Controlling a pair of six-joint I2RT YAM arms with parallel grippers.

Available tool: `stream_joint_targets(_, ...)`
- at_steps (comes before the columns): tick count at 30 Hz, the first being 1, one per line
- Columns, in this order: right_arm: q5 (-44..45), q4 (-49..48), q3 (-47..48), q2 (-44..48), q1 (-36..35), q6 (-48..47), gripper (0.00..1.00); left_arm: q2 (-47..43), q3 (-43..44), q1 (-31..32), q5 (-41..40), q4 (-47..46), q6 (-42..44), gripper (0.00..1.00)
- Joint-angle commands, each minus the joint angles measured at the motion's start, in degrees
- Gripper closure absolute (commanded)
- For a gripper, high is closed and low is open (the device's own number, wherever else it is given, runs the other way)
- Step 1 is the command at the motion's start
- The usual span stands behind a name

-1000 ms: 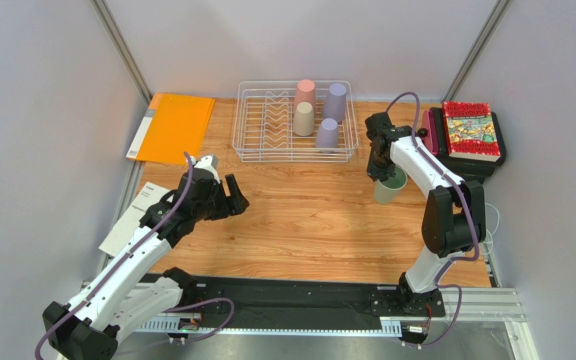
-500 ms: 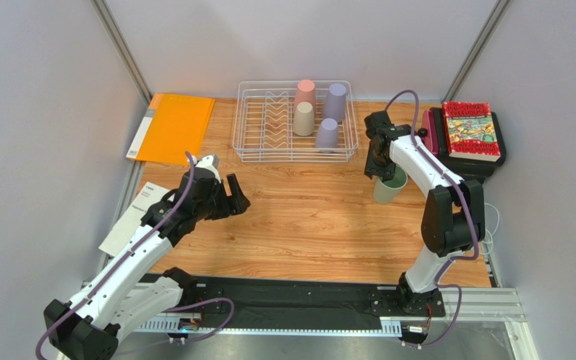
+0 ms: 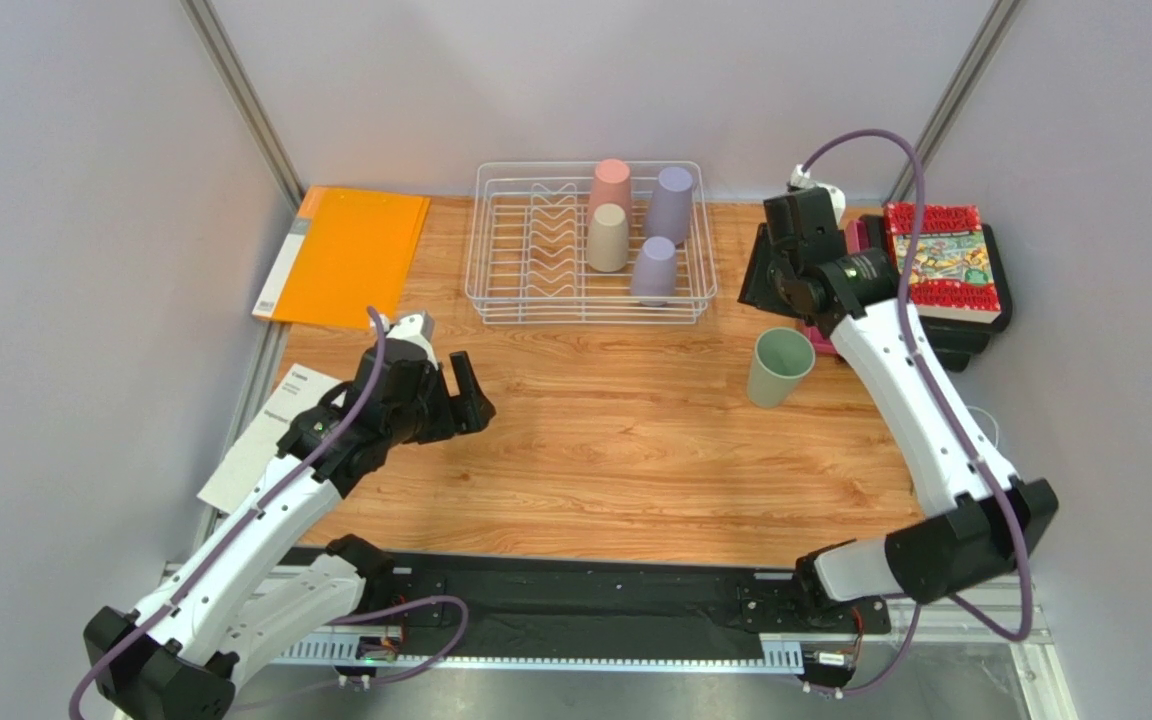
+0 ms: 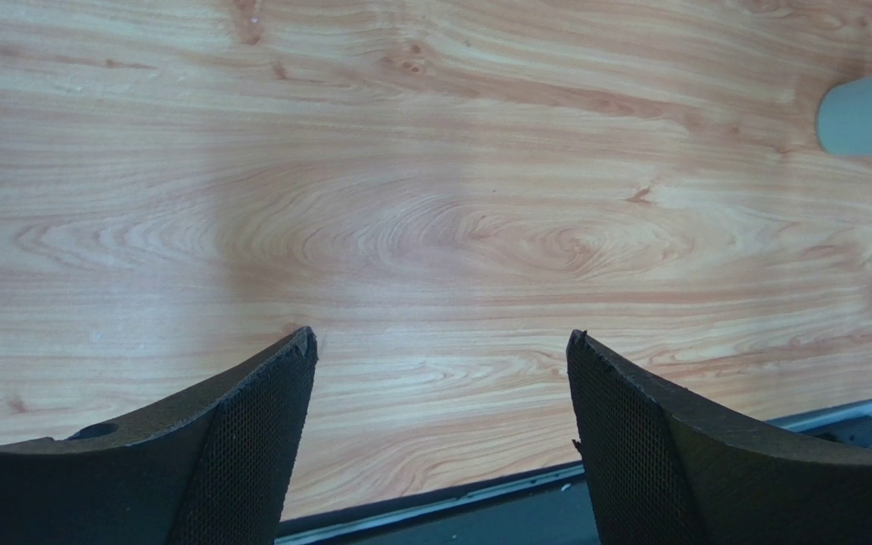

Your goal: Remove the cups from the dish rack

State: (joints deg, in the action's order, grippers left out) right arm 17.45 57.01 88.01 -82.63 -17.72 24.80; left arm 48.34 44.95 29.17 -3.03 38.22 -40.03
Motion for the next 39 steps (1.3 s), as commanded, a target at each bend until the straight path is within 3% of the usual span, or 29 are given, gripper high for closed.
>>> stream_joint_targets(1,-2.5,-4.8,-1.5,9.7,-3.3,-1.1,0.55,0.2,3.7,0.1,-3.1,4.5,3.1,0.13)
stream_joint_targets(9,-4.3,-13.2,-11.9,20.7,-13.4,-1.0,0.41,3.6,9.8,1.0,-6.7,11.4,5.8,0.11)
stream_joint_targets(10,-4.4,-14.7,-12.7,22.1,-14.3,-1.0,0.38,4.0,10.9,1.2,-7.2,11.5,6.4,0.01)
stream_joint_targets(12,-4.4,-16.2,-15.0,23.8,-16.9,-0.6,0.33,4.7,11.8,2.1,-7.6,12.0,6.9,0.00)
stream_joint_targets(18,-1.1,-20.9,-19.6,26.2,-25.2,-0.4,0.07,7.3,15.9,2.8,-8.0,12.4,9.0,0.00)
stream_joint_targets(21,2.0,-21.6,-20.7,25.6,-30.5,-0.8,0.02,8.2,17.2,2.8,-8.2,12.7,10.1,0.00)
stream_joint_targets(27,11.3,-23.8,-22.3,24.0,-41.9,-3.2,0.00,7.9,18.2,2.8,-7.5,12.1,12.0,0.00)
stream_joint_targets(39,12.7,-24.1,-22.9,23.0,-42.1,-5.6,0.01,4.0,17.4,2.8,-5.5,9.8,13.2,0.00)
